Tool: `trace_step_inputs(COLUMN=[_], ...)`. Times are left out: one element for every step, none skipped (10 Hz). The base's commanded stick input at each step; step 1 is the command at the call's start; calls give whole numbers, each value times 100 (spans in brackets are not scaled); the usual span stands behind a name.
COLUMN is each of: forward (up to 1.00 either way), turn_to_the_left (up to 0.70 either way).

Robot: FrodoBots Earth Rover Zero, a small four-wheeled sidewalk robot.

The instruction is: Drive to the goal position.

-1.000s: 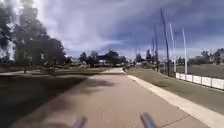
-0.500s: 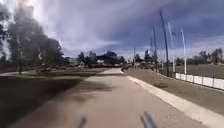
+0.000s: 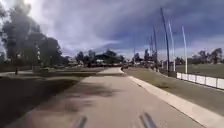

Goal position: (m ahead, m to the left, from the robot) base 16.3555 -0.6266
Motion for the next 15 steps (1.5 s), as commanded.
trace_step_inputs(forward=[100, 100, 100, 100, 100, 100, 100, 100, 100, 100, 100, 100, 100, 100, 100], turn_to_the_left=[0, 0, 0, 0, 0, 0, 0, 0, 0, 0, 0, 0, 0, 0, 0])
